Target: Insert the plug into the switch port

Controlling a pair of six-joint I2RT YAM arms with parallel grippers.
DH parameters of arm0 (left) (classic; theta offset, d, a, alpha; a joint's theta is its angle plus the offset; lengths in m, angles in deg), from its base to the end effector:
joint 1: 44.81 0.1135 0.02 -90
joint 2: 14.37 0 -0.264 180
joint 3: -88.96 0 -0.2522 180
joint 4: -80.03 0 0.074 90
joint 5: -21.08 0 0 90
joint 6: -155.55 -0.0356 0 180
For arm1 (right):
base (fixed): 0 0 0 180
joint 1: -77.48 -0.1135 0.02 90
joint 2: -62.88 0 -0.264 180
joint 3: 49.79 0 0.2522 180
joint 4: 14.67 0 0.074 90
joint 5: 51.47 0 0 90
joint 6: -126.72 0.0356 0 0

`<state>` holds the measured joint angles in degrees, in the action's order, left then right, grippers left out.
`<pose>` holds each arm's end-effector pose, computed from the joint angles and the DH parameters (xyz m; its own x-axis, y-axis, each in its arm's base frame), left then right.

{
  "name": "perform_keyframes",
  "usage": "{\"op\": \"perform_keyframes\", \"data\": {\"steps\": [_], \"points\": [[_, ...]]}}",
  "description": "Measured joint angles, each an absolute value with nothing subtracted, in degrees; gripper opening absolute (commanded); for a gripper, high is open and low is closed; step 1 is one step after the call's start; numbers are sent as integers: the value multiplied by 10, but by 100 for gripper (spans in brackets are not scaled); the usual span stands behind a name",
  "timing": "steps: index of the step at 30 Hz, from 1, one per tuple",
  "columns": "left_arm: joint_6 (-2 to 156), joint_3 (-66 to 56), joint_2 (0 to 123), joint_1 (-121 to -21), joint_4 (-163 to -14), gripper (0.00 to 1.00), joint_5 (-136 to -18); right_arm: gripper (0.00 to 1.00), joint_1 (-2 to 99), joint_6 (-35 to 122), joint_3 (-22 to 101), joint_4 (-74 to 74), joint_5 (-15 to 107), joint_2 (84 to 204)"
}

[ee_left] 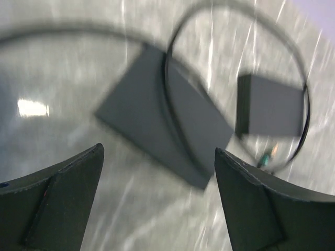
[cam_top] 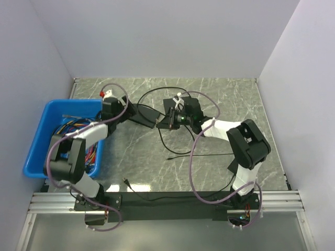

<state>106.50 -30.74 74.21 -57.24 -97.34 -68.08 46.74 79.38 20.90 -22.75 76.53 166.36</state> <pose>0.3220 -0.0704 0.2016 -0.5119 -0.5582 -0.6529 -0.1755 0.8120 -0.5566 0.3208 0.2163 0.1910 -0.8629 0.1081 -0.4937 -0.4062 0.4326 0.8049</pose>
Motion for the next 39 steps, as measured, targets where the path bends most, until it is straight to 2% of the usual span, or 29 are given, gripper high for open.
{"op": "perform_keyframes", "data": {"steps": [7,9,13,19,20,23,39], "points": [[1055,-173,862,-535,-999,86,-694,0,467,792,234,-235,764,1693],[1054,-133,903,-531,-999,81,-699,0,468,789,234,-234,762,1696],[1053,-56,989,-525,-988,77,-711,0,468,783,237,-231,760,1703],[1057,33,1073,-525,-991,63,-757,0,472,776,237,-226,760,1707],[1057,38,1078,-525,-992,58,-765,0,473,775,237,-226,760,1707],[1057,42,1083,-525,-998,55,-787,0,477,773,237,-226,760,1708],[1021,20,1081,-533,-978,53,-844,0,479,776,207,-233,762,1704]]}}
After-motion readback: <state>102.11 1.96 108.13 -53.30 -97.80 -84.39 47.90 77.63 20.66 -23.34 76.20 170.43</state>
